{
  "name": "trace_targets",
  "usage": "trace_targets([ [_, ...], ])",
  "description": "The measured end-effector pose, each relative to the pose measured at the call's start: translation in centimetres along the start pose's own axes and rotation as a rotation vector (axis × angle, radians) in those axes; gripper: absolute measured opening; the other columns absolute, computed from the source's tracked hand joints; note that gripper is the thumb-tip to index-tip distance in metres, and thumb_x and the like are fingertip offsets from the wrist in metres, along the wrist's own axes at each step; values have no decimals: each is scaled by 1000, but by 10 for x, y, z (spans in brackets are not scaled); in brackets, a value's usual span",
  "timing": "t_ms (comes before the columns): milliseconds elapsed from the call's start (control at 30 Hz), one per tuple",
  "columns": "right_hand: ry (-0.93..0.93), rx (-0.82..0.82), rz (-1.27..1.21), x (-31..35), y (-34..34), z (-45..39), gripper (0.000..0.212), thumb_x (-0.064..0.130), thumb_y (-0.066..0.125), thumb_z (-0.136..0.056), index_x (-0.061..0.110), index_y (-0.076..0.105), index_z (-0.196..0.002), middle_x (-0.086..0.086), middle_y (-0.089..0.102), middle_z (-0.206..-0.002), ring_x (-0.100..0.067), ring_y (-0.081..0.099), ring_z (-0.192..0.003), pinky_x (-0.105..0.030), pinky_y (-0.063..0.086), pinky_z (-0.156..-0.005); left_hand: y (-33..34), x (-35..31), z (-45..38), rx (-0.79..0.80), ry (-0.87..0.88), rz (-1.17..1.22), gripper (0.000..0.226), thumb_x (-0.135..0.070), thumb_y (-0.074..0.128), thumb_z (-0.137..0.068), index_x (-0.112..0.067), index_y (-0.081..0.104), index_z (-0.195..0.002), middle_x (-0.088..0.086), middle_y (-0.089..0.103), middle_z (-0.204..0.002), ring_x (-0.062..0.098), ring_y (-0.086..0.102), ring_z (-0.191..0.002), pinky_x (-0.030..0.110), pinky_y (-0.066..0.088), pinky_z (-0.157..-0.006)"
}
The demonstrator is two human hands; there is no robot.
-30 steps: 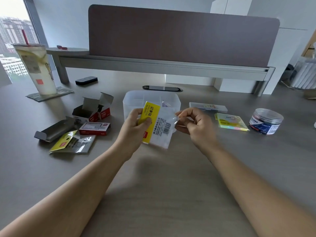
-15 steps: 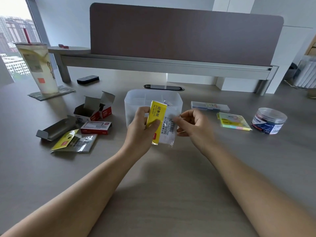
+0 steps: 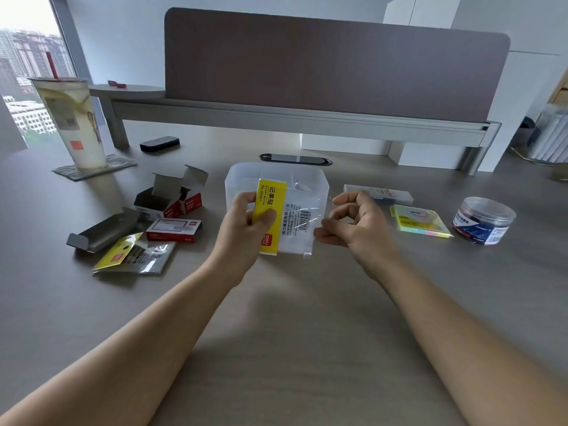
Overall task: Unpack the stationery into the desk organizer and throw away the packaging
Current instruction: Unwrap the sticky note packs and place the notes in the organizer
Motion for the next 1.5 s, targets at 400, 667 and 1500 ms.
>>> trace_targets([
  [400,-248,-84,502,17,2,-6,26,-4,54,-81,20,55,-69,6,49,-90,5,54,-65,-2,41,-62,-9,-15,-2,108,-172,299,23,-5,45,-89,-9,46,-112,2,60,-92,16,62,-78,22,56,-51],
  [667,-17,100,339,54,24,-35,17,33,54,-84,26,61,-70,-20,67,-102,-37,57,-100,-47,46,-90,-28,-45,-25,109,-16,185,18,-3,46,-88,-12,45,-104,2,61,-93,17,62,-83,25,57,-61],
  [1500,173,229,-174,51,52,-141,11,14,64,-78,14,58,-69,-2,62,-71,-12,54,-64,-21,45,-64,-45,-59,-102,24,26,223,19,-3,45,-89,-7,44,-107,4,61,-91,19,60,-79,28,56,-58],
])
Point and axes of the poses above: each hand's wrist, its own z-axis away from the middle knuckle, its own y-axis out of the palm, x = y × z, the point moved 1 cm from there along -z, towards the middle knuckle
